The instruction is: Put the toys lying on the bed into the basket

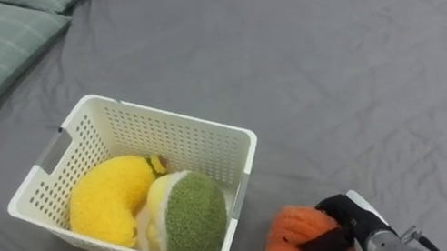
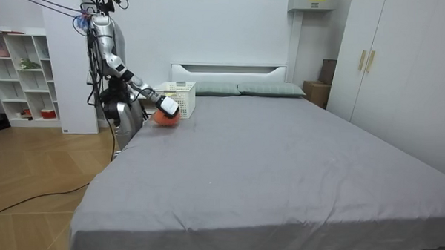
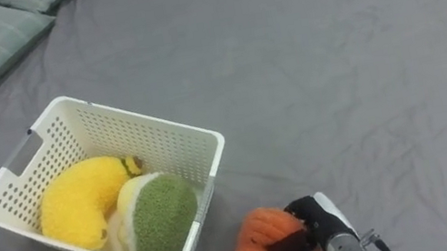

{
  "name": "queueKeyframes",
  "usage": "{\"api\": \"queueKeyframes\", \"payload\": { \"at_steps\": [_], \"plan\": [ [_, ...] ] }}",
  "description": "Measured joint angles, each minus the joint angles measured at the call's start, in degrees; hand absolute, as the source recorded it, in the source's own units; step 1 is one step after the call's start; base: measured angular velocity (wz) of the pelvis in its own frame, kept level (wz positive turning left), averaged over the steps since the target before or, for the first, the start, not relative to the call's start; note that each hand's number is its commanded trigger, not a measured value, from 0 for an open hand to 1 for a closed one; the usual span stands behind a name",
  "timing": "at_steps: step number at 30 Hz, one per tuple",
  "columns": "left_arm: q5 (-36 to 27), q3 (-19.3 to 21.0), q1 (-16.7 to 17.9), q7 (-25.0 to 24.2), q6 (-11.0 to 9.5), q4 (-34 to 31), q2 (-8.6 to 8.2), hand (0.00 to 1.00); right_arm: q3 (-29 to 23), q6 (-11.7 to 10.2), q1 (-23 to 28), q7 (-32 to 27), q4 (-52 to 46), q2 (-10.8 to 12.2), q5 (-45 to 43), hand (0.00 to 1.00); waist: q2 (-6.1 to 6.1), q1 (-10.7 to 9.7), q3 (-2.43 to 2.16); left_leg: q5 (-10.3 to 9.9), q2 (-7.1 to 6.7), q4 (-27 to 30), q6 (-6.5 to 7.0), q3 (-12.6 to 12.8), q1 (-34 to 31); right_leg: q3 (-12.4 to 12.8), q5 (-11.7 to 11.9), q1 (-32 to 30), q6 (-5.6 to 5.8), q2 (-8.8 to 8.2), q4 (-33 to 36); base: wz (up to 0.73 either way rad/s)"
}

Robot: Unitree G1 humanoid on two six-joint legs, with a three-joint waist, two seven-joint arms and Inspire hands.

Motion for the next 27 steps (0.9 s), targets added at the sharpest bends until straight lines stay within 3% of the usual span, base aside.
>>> {"api": "queueKeyframes", "payload": {
  "at_steps": [6,10,12,21,27],
  "plan": [
    [0.1,1.7,0.8,0.3,0.0,-0.3,-0.39,0.0,-3.9,0.0,0.4,-0.5,-8.3,-0.4,-0.4,1.0,0.1,-1.3,-0.03,0.0,-0.05,0.1,0.0,0.2,-0.1,0.0,0.0,0.0,0.05,-0.07,-0.1,0.0],
    [0.1,2.8,1.6,0.3,0.0,-0.3,-0.43,0.0,-7.0,-0.6,0.6,-1.6,-18.0,-1.6,-1.9,1.0,0.59,-2.4,-0.75,0.0,-0.07,0.0,0.02,0.8,0.0,0.1,-0.1,-0.4,0.09,-0.13,-0.1,-0.03],
    [0.1,2.9,1.5,0.3,0.0,-0.5,-0.36,0.0,-7.3,-0.6,0.7,-1.6,-20.2,-2.2,-2.3,1.0,0.62,-2.6,-0.84,0.0,-0.06,0.0,0.03,1.0,0.3,0.1,-0.1,-0.1,0.13,-0.16,-0.1,-0.02],
    [-0.1,3.3,1.4,0.5,0.0,-0.5,-0.36,0.0,-8.9,-1.1,0.6,-1.7,-22.1,-2.8,-2.1,1.0,0.36,-3.1,-0.95,0.0,0.09,-0.3,0.03,1.2,0.2,0.2,-0.1,-0.4,0.12,-0.09,0.2,0.0],
    [0.0,3.4,1.4,0.4,0.0,0.0,-0.34,0.0,-9.1,-1.1,0.2,-1.6,-28.4,-2.9,-1.7,1.0,-0.06,-3.0,-0.8,0.0,0.31,-0.4,0.02,1.3,0.1,0.6,-0.1,-0.5,0.11,0.01,0.1,-0.02]
  ]
}}
